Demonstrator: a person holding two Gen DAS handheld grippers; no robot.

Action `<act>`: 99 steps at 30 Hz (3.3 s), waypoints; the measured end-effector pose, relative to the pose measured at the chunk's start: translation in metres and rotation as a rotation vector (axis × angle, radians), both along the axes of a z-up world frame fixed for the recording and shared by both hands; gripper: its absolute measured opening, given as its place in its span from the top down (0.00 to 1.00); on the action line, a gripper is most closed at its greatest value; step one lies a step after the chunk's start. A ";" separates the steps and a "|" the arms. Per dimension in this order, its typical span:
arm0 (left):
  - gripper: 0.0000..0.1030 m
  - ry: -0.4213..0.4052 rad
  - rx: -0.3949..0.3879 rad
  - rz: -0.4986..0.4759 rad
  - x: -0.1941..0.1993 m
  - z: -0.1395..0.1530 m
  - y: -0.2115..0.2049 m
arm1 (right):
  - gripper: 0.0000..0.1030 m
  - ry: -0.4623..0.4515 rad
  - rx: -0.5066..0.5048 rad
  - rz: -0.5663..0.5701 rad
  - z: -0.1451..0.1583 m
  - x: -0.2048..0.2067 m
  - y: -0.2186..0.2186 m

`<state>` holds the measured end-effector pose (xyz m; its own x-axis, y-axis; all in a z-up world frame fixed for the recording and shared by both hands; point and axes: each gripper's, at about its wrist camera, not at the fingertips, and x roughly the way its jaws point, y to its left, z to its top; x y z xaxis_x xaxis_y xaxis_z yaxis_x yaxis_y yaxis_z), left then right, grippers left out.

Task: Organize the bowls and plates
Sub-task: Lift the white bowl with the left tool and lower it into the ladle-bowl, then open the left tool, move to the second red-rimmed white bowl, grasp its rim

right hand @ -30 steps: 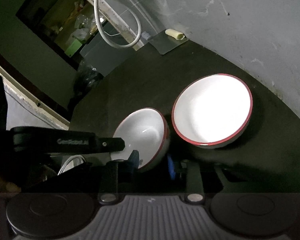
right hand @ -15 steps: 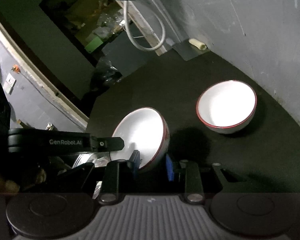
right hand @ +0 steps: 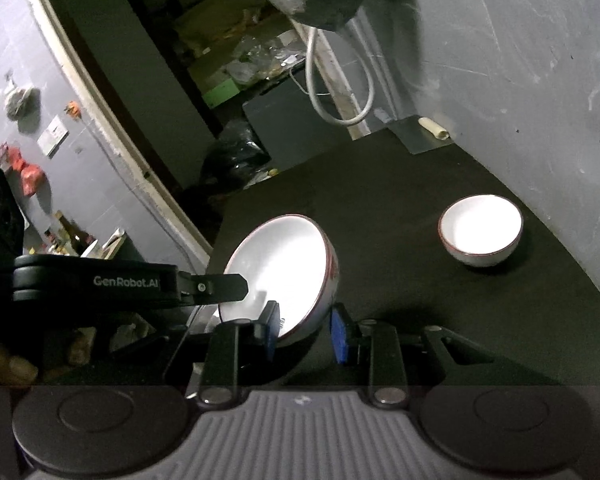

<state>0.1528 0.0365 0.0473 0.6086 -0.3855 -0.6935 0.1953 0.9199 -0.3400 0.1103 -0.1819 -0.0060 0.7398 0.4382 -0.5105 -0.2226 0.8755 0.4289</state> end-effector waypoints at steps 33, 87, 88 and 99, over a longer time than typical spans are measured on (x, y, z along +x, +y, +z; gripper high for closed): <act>0.91 0.175 -0.068 0.171 -0.088 -0.045 0.064 | 0.71 0.212 -0.236 0.328 0.003 -0.032 0.082; 0.50 0.145 0.016 0.189 -0.088 -0.028 0.074 | 0.42 0.185 -0.249 0.234 0.012 -0.022 0.072; 0.42 0.128 0.023 0.191 -0.088 -0.025 0.074 | 0.37 0.177 -0.246 0.215 0.014 -0.022 0.068; 0.05 -0.008 0.023 0.168 -0.068 0.000 0.061 | 0.06 0.124 -0.196 0.051 0.026 -0.027 0.026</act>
